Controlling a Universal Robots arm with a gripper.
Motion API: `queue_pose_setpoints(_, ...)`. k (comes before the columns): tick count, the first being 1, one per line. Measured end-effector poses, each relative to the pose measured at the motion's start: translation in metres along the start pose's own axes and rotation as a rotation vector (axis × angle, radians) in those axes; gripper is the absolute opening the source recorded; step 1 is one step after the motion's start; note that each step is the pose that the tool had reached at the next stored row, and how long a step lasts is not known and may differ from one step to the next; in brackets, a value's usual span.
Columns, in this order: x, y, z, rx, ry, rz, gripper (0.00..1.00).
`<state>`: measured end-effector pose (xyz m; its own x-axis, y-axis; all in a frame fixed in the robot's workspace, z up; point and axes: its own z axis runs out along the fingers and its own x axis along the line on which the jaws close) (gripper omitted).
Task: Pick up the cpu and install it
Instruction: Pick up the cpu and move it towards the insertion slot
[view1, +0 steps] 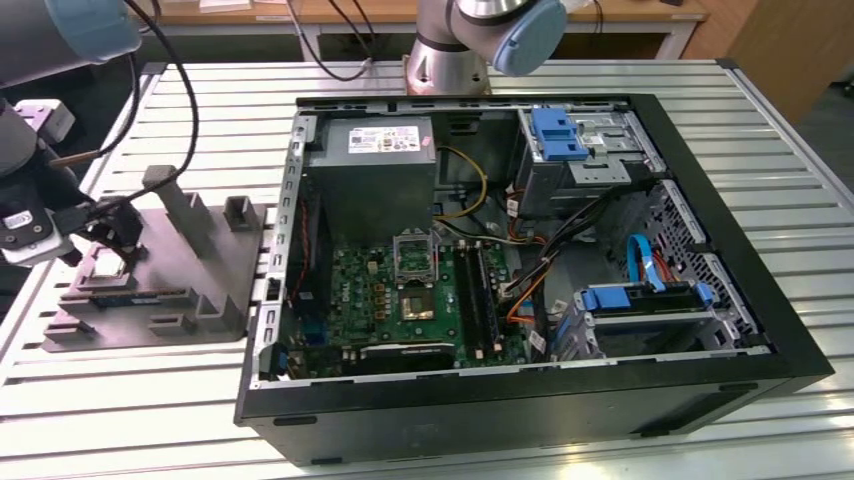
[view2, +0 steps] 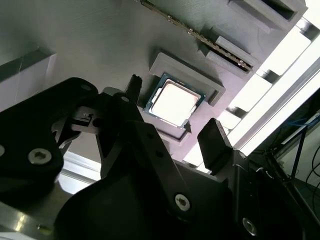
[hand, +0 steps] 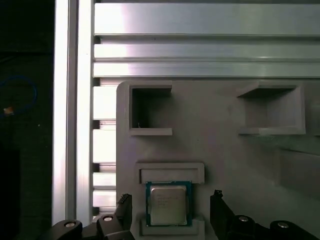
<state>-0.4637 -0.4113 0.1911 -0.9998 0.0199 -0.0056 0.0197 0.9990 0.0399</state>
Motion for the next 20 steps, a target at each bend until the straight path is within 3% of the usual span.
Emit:
queue_pose_setpoints(8, 0.0008, -0.0004, 0.0108, -0.0005, 0.0001, -0.001, 0.72)
queue_pose_setpoints(20, 0.0040, 0.0005, 0.0142, -0.0049, 0.0002, -0.004, 0.72)
